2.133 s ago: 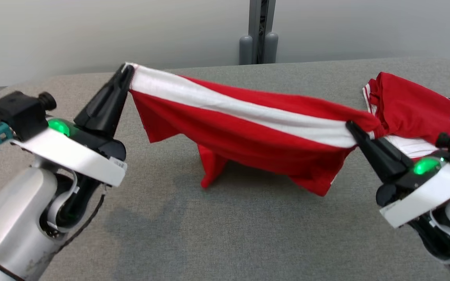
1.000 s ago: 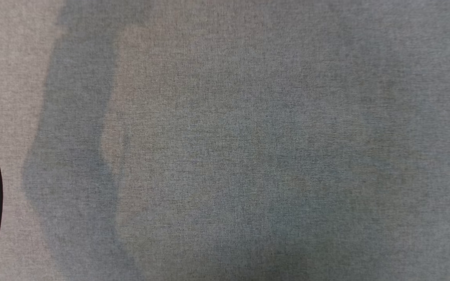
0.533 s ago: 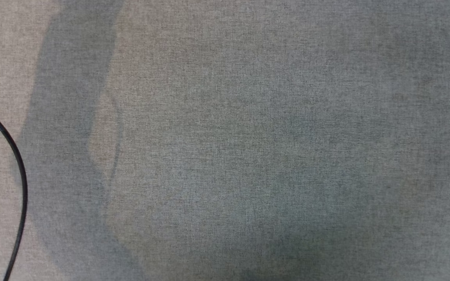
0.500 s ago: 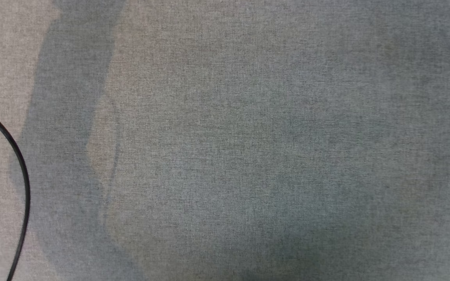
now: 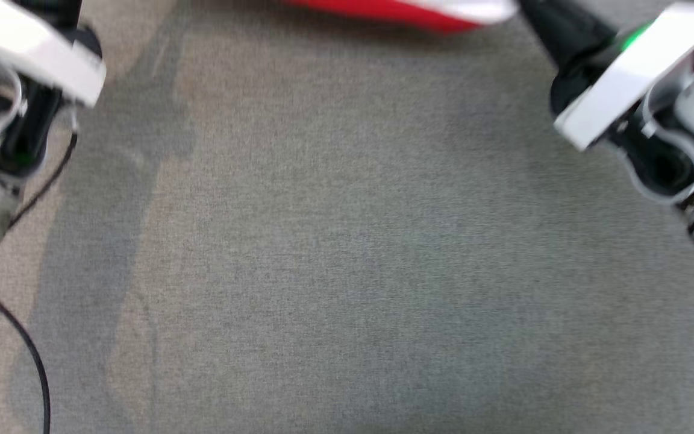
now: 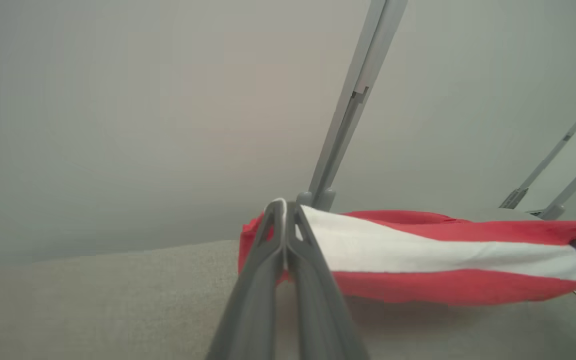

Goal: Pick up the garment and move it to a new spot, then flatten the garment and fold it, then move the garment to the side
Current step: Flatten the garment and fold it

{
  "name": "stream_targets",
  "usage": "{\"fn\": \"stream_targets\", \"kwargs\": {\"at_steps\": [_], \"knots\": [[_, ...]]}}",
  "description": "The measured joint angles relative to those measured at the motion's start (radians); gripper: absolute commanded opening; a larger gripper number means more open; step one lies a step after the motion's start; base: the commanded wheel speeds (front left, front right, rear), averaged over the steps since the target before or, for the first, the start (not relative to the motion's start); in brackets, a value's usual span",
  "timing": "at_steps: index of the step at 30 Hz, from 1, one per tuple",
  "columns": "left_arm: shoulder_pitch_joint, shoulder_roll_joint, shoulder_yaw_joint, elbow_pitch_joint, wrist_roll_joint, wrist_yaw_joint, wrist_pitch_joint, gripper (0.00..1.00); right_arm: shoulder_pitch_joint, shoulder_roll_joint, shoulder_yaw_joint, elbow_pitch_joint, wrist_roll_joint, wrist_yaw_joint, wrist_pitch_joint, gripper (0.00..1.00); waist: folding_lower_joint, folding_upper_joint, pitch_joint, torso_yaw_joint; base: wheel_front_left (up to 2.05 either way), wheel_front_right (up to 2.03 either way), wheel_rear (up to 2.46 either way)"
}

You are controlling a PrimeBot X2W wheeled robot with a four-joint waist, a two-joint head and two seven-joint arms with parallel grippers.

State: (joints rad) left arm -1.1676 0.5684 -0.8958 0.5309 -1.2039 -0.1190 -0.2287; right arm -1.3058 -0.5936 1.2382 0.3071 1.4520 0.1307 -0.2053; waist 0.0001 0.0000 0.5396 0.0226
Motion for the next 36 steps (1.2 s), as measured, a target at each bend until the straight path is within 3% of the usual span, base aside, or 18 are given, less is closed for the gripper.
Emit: {"fn": "stream_targets", "kwargs": {"at_steps": [10,16,22,36], "knots": [[0.358,0.055,0.013,-0.163,-0.064,0.085,-0.027,0.0,0.209,0.004,0.037,0.0,-0.009,0.0,-0.023,0.0,0.0,0.0,-0.176,-0.034,0.0,0.0,0.0],[0.552,0.064,0.077,-0.267,-0.058,0.141,-0.031,0.0,0.352,-0.002,0.042,-0.006,-0.048,0.0,-0.043,0.0,0.0,0.0,-0.271,-0.033,0.0,0.0,0.0],[0.723,0.019,0.151,-0.339,-0.026,0.166,-0.032,0.0,0.482,-0.015,0.036,-0.039,-0.073,0.0,-0.052,0.0,0.0,0.0001,-0.334,-0.018,0.0,0.0,0.0],[1.0,-0.084,0.338,-0.448,0.128,0.179,-0.033,0.0,0.831,-0.047,-0.165,-0.148,-0.186,0.0,-0.057,0.0,0.0,0.0,-0.399,0.004,0.0,0.0,0.0]]}}
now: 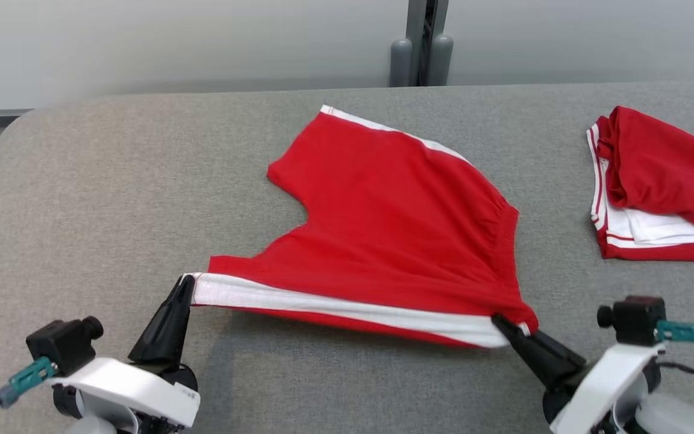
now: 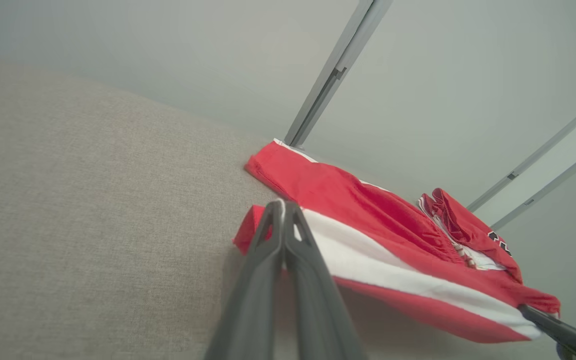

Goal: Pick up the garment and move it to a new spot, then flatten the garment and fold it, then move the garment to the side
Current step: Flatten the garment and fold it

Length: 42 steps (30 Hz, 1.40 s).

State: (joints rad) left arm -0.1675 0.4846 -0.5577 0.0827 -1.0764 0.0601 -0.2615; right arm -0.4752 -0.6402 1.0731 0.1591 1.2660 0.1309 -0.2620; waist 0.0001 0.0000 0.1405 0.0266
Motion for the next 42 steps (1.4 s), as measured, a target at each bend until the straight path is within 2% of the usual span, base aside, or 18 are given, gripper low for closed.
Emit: {"fn": "stream_targets", "kwargs": {"at_steps": [7,11,15,20,28,33,37,42], "knots": [[0.042,-0.029,0.053,-0.053,0.067,0.002,0.0,0.0,0.114,0.005,-0.095,-0.046,-0.038,0.0,-0.002,0.0,0.0,0.0,-0.007,0.008,0.0,0.0,0.0],[0.005,-0.043,0.056,-0.021,0.08,-0.026,0.0,0.0,0.115,0.036,-0.145,-0.047,-0.068,0.0,-0.002,0.0,0.0,0.0,0.002,0.002,0.0,0.0,0.0],[-0.089,-0.069,0.058,0.053,0.105,-0.068,0.0,0.0,0.105,0.075,-0.217,-0.023,-0.107,0.0,-0.002,0.0,0.0,0.0,0.023,-0.007,0.0,0.0,0.0],[-0.226,-0.109,0.075,0.174,0.128,-0.122,0.0,0.0,0.063,0.114,-0.255,0.017,-0.126,0.0,-0.002,0.0,-0.0001,0.0,0.064,-0.015,0.0,0.0,0.0],[-0.477,-0.166,0.077,0.37,0.188,-0.174,0.0,0.0,-0.016,0.169,-0.344,0.039,-0.122,0.0,-0.002,0.0,-0.0001,0.0,0.149,-0.04,0.0,0.0,0.0],[-0.639,-0.21,0.05,0.503,0.219,-0.184,0.0,0.0,-0.06,0.199,-0.399,0.047,-0.128,0.0,-0.002,0.0,0.0,0.0,0.214,-0.062,0.0,0.0,0.0],[-0.788,-0.232,0.032,0.615,0.244,-0.19,0.0,0.0,-0.114,0.231,-0.434,0.075,-0.187,0.0,-0.002,0.0,0.0,0.0,0.283,-0.088,0.0,0.0,0.0],[-0.903,-0.241,0.018,0.672,0.255,-0.19,0.0,0.0,-0.165,0.273,-0.47,0.089,-0.226,0.0,-0.002,0.0,0.0,0.0,0.35,-0.114,0.0,0.0,0.0]]}}
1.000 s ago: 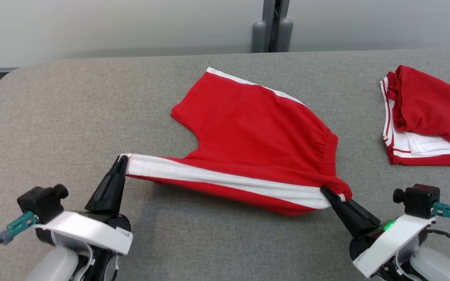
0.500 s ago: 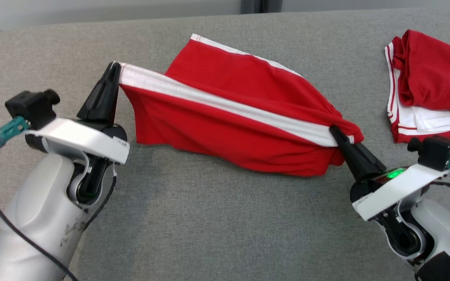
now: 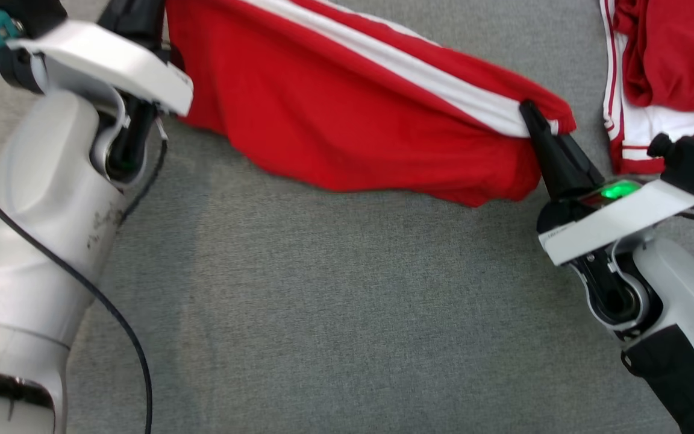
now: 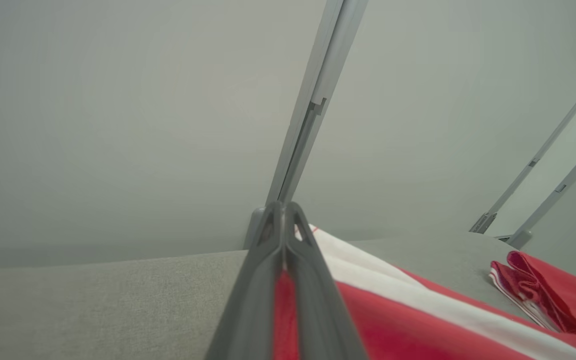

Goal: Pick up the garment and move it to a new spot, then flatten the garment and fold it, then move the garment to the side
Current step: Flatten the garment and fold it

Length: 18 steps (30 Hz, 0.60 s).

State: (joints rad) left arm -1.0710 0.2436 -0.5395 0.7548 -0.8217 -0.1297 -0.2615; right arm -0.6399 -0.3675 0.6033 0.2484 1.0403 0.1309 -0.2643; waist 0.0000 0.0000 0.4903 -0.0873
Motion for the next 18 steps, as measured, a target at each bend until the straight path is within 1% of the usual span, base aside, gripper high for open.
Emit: {"fn": "stream_targets", "kwargs": {"at_steps": [9,13,17,18], "knots": [[-0.131,-0.017,-0.037,0.138,0.005,0.0,0.0,0.0,-0.072,0.054,-0.009,0.035,-0.04,0.0,0.0,0.0,0.0,0.0,0.096,-0.039,0.0,0.0,0.0],[-0.149,-0.03,-0.078,0.2,0.0,0.0,0.0,0.0,-0.086,0.066,-0.003,0.044,-0.047,0.0,0.0,0.0,0.0,0.0,0.114,-0.058,0.0,0.0,0.0],[-0.163,-0.023,-0.108,0.215,-0.026,0.0,0.0,0.0,-0.094,0.079,0.008,0.05,-0.049,0.0,0.0,0.0,0.0,0.0,0.118,-0.075,0.0,0.0,0.0],[-0.167,-0.019,-0.112,0.216,-0.029,0.0,0.0,0.0,-0.095,0.082,0.008,0.05,-0.05,0.0,0.0,0.09,0.0,0.0,0.119,-0.078,0.0,0.0,0.0]]}}
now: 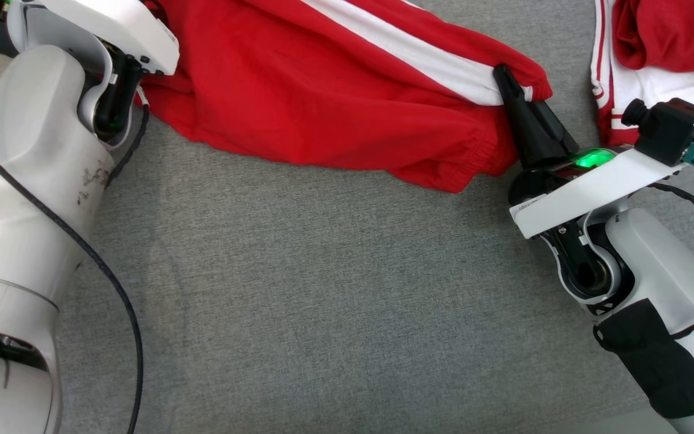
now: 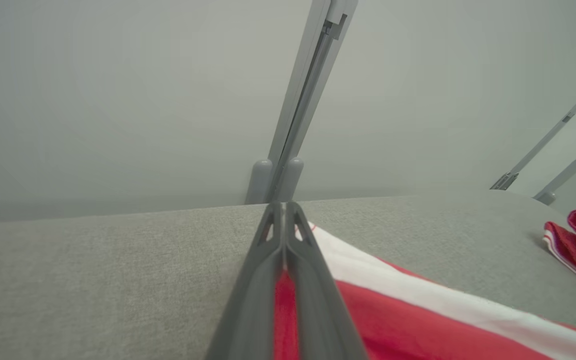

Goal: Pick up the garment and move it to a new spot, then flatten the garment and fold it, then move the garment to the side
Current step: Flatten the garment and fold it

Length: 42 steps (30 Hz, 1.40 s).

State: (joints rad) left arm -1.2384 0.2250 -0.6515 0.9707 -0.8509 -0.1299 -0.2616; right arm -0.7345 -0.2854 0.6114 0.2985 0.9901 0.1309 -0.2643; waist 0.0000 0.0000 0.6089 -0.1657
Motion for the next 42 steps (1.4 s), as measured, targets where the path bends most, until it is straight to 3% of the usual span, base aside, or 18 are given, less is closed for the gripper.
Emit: {"fn": "stream_targets", "kwargs": {"at_steps": [3,4,5,6,21,27,34,42], "knots": [[-0.002,0.011,-0.012,0.023,-0.013,0.0,0.0,0.01,-0.001,0.007,0.0,0.002,-0.003,0.0,0.0,0.38,0.0,0.0,0.001,-0.008,0.0,0.0,0.0],[-0.002,0.013,-0.016,0.032,-0.016,0.0,0.0,0.36,-0.002,0.01,0.0,0.003,-0.004,0.0,0.0,0.47,0.0,0.0,0.001,-0.01,0.0,0.0,0.0],[-0.005,0.015,-0.021,0.04,-0.018,0.0,0.0,0.84,-0.002,0.012,0.001,0.004,-0.005,0.0,0.0,0.74,0.0,0.0,0.001,-0.012,0.0,0.0,0.0],[-0.008,0.014,-0.026,0.044,-0.023,0.0,0.0,1.0,-0.003,0.014,0.001,0.006,-0.005,0.0,0.0,1.0,0.0,0.0,0.001,-0.012,0.0,0.0,0.0],[0.025,0.057,-0.094,0.023,-0.086,0.0,0.0,1.0,-0.003,-0.003,0.048,0.057,-0.018,0.0,0.0,1.0,0.0,0.0,-0.073,0.002,0.0,0.0,0.0],[0.076,0.116,-0.151,-0.045,-0.14,0.0,0.0,1.0,0.008,-0.028,0.067,0.092,-0.015,0.0,0.0,1.0,0.0,0.0,-0.123,0.009,0.0,0.0,0.0],[0.149,0.165,-0.227,-0.109,-0.235,0.0,0.019,1.0,0.054,-0.044,0.052,0.115,-0.025,0.0,0.0,1.0,0.0,0.0,-0.177,0.012,0.0,0.0,0.0],[0.205,0.175,-0.283,-0.116,-0.34,0.0,0.058,1.0,0.145,-0.064,-0.061,0.025,-0.073,0.0,0.0,1.0,0.0,0.0,-0.206,-0.022,0.0,0.0,0.0]]}}
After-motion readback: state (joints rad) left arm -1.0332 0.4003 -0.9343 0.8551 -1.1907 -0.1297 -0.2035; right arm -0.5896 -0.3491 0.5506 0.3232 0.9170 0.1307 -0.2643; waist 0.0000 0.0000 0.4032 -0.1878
